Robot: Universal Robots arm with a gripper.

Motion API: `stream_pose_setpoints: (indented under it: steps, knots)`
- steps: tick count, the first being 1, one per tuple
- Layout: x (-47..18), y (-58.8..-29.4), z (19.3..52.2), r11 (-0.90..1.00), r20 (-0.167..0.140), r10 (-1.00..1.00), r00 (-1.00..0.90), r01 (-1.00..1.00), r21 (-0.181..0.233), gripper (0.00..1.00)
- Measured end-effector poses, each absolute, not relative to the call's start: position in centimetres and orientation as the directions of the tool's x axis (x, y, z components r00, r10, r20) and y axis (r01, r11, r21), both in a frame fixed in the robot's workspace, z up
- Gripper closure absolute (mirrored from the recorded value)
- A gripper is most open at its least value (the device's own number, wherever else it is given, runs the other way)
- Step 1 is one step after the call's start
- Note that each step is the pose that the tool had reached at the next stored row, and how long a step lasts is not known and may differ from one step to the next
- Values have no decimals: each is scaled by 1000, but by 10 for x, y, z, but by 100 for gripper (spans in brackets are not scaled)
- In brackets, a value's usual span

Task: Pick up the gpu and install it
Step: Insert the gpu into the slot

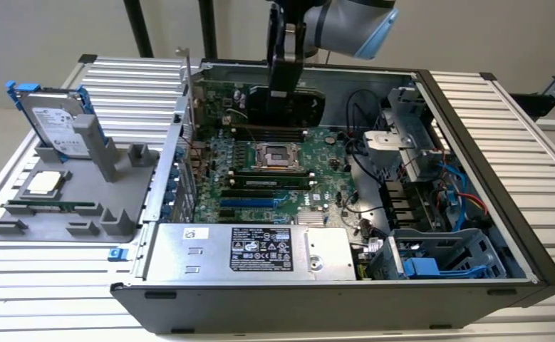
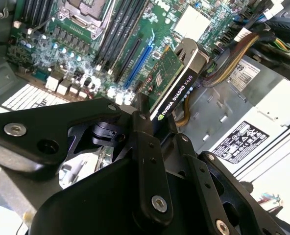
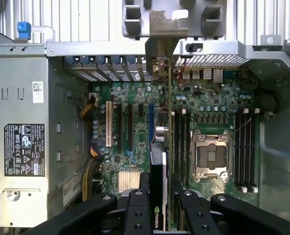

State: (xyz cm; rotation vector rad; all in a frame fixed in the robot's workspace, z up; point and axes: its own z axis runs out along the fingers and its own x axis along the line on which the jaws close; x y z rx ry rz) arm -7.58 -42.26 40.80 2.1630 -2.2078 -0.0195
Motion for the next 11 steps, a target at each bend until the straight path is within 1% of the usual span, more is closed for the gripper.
stream_pose_setpoints:
  steps: [11]
  knots:
    - [-76,-423,405,21,31,-999,-20,-999,44,100]
